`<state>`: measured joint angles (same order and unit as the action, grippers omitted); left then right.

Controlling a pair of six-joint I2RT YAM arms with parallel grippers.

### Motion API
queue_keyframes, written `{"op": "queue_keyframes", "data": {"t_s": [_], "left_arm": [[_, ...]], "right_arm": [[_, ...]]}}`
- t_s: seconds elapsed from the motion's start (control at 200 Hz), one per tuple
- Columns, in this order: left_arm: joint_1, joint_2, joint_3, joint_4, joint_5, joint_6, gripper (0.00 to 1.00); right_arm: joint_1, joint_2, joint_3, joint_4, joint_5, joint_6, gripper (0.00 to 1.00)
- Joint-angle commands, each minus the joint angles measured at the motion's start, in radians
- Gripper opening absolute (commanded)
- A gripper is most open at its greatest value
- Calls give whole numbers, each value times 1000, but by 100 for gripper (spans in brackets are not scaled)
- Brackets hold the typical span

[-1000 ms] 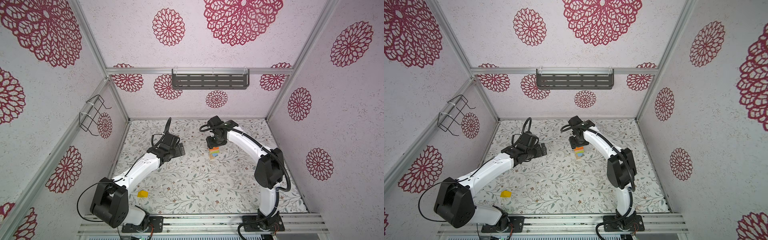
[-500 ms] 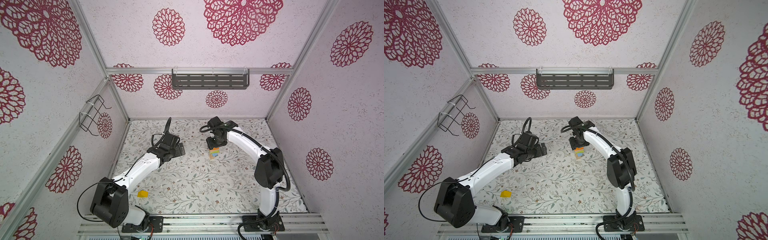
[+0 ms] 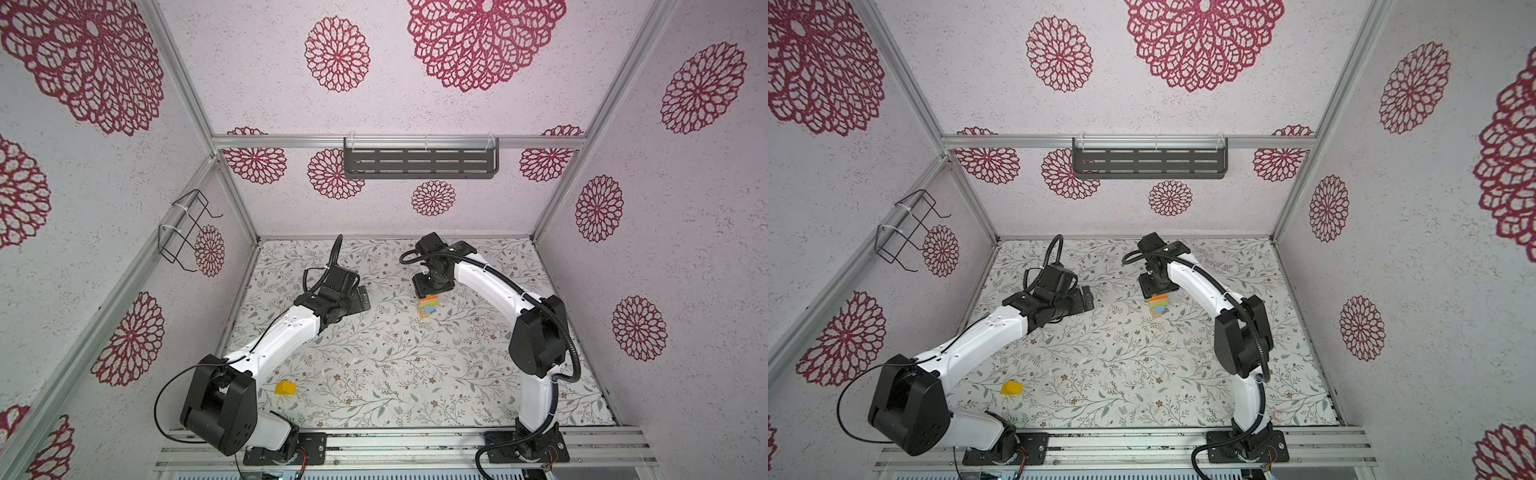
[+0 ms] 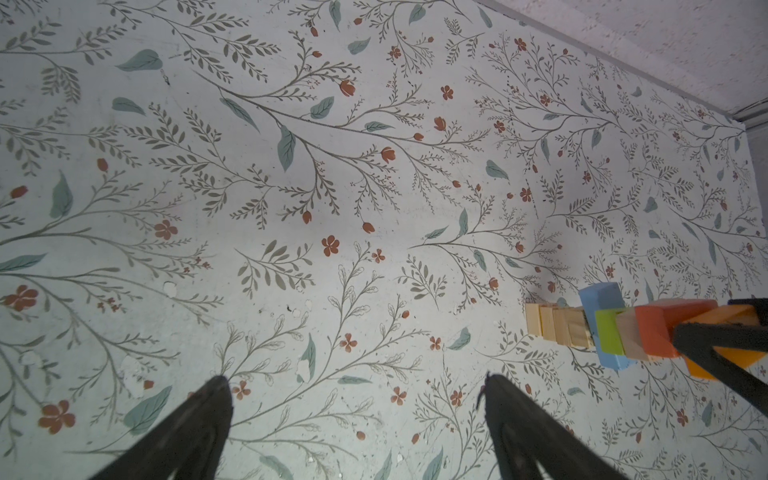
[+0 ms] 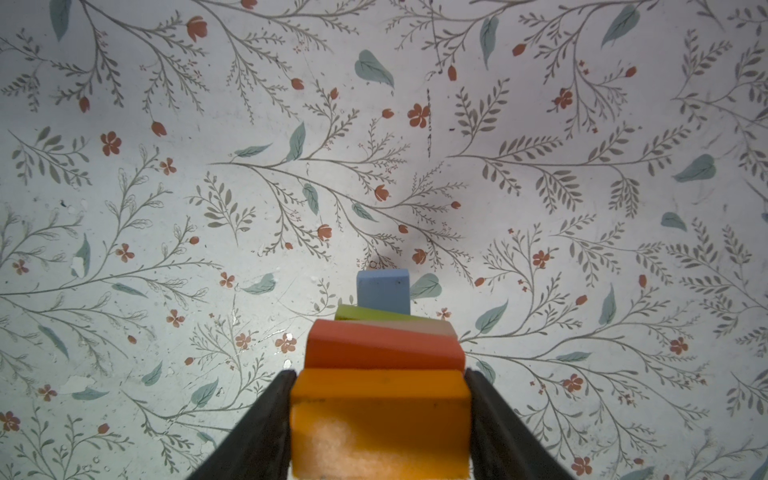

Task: Build the wood block tower
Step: 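Position the orange block above the red block and lower it, then open the right gripper and raise it while the left gripper reaches for the yellow block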

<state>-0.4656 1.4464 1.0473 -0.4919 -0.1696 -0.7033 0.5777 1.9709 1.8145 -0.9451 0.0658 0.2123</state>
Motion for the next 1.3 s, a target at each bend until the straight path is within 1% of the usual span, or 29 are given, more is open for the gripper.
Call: {"op": "queue_keyframes", "data": {"t_s": [0.0, 0.085, 0.2, 0.425, 0.5, 0.625, 0.736, 0.786, 0.831, 0.881, 0.976, 1.056, 1.206, 1.291], "left_arm": [[5, 1, 0, 13, -2, 4, 97], [5, 0, -1, 13, 0, 3, 97], [5, -1, -3, 13, 2, 2, 97], [6, -9, 0, 5, -1, 2, 97], [7, -15, 4, -8, -7, -2, 97], [24, -30, 27, -70, 24, -1, 97], [34, -54, 64, -204, -7, 1, 97], [48, -83, 59, -255, -8, -22, 97], [73, -112, 42, -293, 14, -40, 97], [99, -152, 20, -334, 18, -68, 100], [131, -228, -26, -419, -19, -124, 94], [142, -281, -51, -509, -80, -181, 91], [148, -372, -104, -655, -168, -329, 88], [151, -432, -158, -692, -181, -430, 87]], "right_arm": [[-9, -10, 3, -1, 6, 15, 65], [-10, -11, 3, 0, 8, 16, 69], [-10, -16, 2, 1, 8, 14, 72], [-10, -34, 1, 1, 18, 12, 75], [-10, -55, -12, 18, 21, 12, 82], [-10, -115, -56, 71, 22, 12, 87], [-10, -207, -112, 141, 42, 7, 93], [-12, -257, -149, 179, 52, 7, 96], [-19, -305, -191, 218, 53, 9, 97], [-28, -366, -243, 270, 44, 14, 99], [-48, -473, -368, 384, 7, 36, 99], [-62, -540, -461, 479, -45, 58, 99], [-85, -582, -578, 607, -115, 84, 99], [-98, -575, -616, 662, -171, 98, 99]]}}
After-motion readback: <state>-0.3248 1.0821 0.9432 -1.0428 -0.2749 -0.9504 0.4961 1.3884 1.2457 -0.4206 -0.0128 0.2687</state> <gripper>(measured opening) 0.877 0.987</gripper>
